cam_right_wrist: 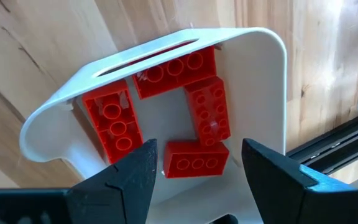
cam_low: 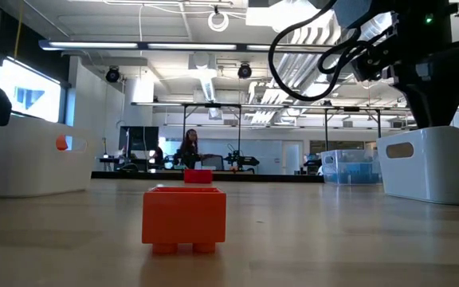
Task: Sort & place blocks by color
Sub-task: Put the blue game piece into the transparent bin
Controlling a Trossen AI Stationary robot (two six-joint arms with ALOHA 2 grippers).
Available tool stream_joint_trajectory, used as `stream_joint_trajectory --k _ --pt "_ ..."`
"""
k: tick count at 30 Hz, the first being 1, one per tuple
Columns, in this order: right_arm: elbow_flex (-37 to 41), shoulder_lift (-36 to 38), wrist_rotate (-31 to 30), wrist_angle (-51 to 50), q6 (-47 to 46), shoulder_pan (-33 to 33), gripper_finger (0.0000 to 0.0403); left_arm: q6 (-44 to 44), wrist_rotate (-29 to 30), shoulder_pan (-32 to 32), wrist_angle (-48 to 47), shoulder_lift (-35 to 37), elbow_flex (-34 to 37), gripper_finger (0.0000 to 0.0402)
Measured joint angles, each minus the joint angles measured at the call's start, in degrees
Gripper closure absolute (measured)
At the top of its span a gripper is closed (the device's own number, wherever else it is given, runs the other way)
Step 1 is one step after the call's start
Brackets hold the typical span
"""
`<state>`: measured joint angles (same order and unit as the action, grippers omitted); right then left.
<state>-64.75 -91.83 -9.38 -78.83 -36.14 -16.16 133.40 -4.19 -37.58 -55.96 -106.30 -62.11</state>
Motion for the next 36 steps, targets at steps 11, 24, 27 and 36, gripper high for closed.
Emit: stream_joint_trajectory --k 11,24,27,36 --pt "0.00 -0.01 0.84 0.22 0.54 0.00 0.0183 -8.25 2.83 -0.04 0.55 -0.15 -0.19 0.0291" --pt "0.00 -0.02 1.43 13.13 10.02 0.00 0.0183 -22.45 8.97 -0.58 3.91 -0.55 -5.61 0.0291" --pt "0.00 -0.02 1.45 18.54 13.60 0.00 0.0183 -27.42 9.51 0.62 5.23 -0.25 -6.16 0.0291" --pt "0.00 -0.02 6.92 28.67 18.12 0.00 0.0183 -45.63 10.67 7.56 9.25 0.97 -6.22 0.0291"
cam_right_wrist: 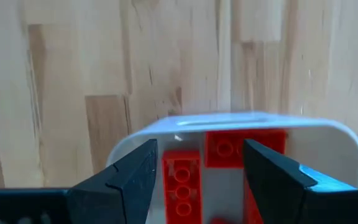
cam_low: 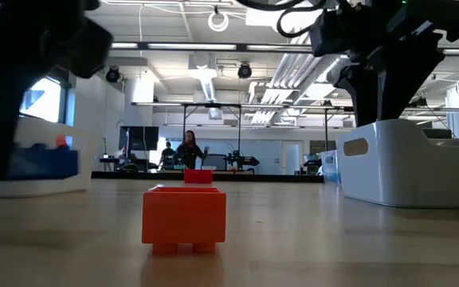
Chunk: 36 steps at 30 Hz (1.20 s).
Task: Sort & place blocks by color
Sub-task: Put the blue game piece into the transparent bin
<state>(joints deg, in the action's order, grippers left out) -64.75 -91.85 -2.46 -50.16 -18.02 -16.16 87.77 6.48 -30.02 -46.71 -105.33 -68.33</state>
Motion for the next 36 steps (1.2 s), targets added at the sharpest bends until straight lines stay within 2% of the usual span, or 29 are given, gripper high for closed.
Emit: stream_joint_trajectory --k 8,17,21,27,36 --pt "0.00 0.14 -1.77 -5.48 -5.50 -0.27 0.0183 -16.31 0.19 6.37 2.14 3.07 -0.03 0.0291" --pt "-4.65 1.57 -2.14 -6.13 -2.46 -3.91 0.0183 -32.95 -0.85 13.06 5.42 8.32 -0.03 0.0291" --pt "-7.72 1.68 -4.14 -6.43 3.40 -5.79 0.0183 -38.37 -2.03 15.67 7.86 10.58 -0.03 0.0291" --pt "-11.87 1.97 -9.88 -3.88 18.13 -7.58 0.0183 -46.93 -6.71 19.20 14.22 12.72 -0.03 0.0291" --pt "-14.21 1.97 -11.07 4.42 37.75 -7.45 0.0183 -55.49 -13.86 24.85 22.72 12.86 -0.03 0.0285"
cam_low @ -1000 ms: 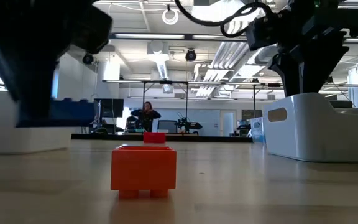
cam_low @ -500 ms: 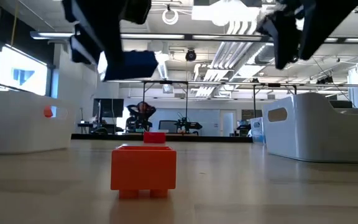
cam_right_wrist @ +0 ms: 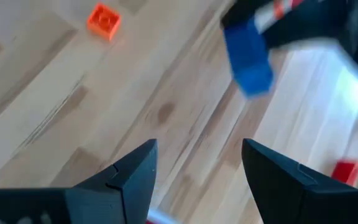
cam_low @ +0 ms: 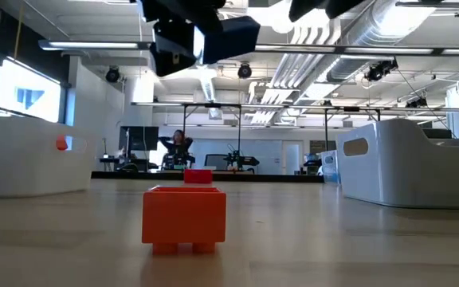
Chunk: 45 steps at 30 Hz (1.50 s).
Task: Sort & place blocks by color
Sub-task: Put the blue game piece into the transparent bin
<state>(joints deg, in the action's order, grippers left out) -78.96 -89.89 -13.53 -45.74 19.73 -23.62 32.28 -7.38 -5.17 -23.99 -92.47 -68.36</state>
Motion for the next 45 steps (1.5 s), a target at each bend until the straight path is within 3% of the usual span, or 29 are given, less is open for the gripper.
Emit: stream_joint_trajectory --k 7,15,21,27,31,38,45 --pt "0.00 0.00 -0.01 7.51 8.60 0.51 0.0183 -5.20 -6.67 3.93 3.51 -0.02 0.00 0.0285" --pt "0.00 0.00 0.17 12.94 12.24 3.90 0.0183 -10.27 -11.54 6.07 5.01 -0.04 0.00 0.0285" --pt "0.00 0.00 8.39 13.87 12.25 7.98 0.0183 -13.54 -11.64 7.58 7.55 -0.07 0.00 0.0285" --pt "0.00 0.00 9.67 13.86 12.24 10.91 0.0184 -16.03 -14.58 9.58 11.67 -0.07 0.00 0.0285" --pt "0.00 0.00 10.78 13.32 12.12 11.78 0.0215 -17.53 -14.39 10.85 12.01 -0.07 0.00 0.0284" --pt "-0.06 0.00 9.78 11.02 14.24 11.86 0.0328 -17.89 -15.23 12.92 13.41 -0.21 0.06 0.0284" --pt "-0.11 0.04 4.76 9.66 16.17 13.09 0.0327 -20.53 -14.74 15.50 13.71 -0.22 0.09 0.0273"
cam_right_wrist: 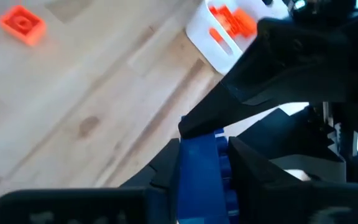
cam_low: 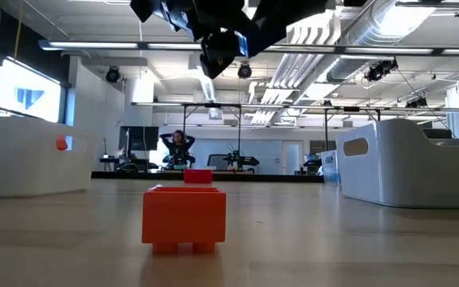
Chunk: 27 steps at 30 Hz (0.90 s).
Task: Sort & place blocks by color
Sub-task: Put the blue game piece into the transparent bin
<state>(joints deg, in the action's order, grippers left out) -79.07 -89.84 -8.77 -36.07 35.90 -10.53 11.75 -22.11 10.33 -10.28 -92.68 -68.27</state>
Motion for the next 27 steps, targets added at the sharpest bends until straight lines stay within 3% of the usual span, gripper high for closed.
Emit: stream_joint_trajectory --k 7,15,20,27 --pt "0.02 -0.02 -2.44 -1.71 -1.20 4.18 0.0327 -0.49 3.95 3.41 -0.55 0.00 0.00 0.0234" --pt "0.11 -0.15 -8.82 -6.02 -4.17 8.96 0.0327 -2.47 20.28 6.28 -2.36 0.13 -0.09 0.0190" --pt "0.13 -0.15 -13.38 -11.97 -8.51 12.88 0.0327 -5.39 21.29 8.22 -2.61 0.13 -0.09 0.0186" --pt "0.13 -0.15 -13.76 -16.28 -15.71 19.70 0.0327 -6.38 21.08 10.12 -4.51 0.13 -0.09 0.0187"
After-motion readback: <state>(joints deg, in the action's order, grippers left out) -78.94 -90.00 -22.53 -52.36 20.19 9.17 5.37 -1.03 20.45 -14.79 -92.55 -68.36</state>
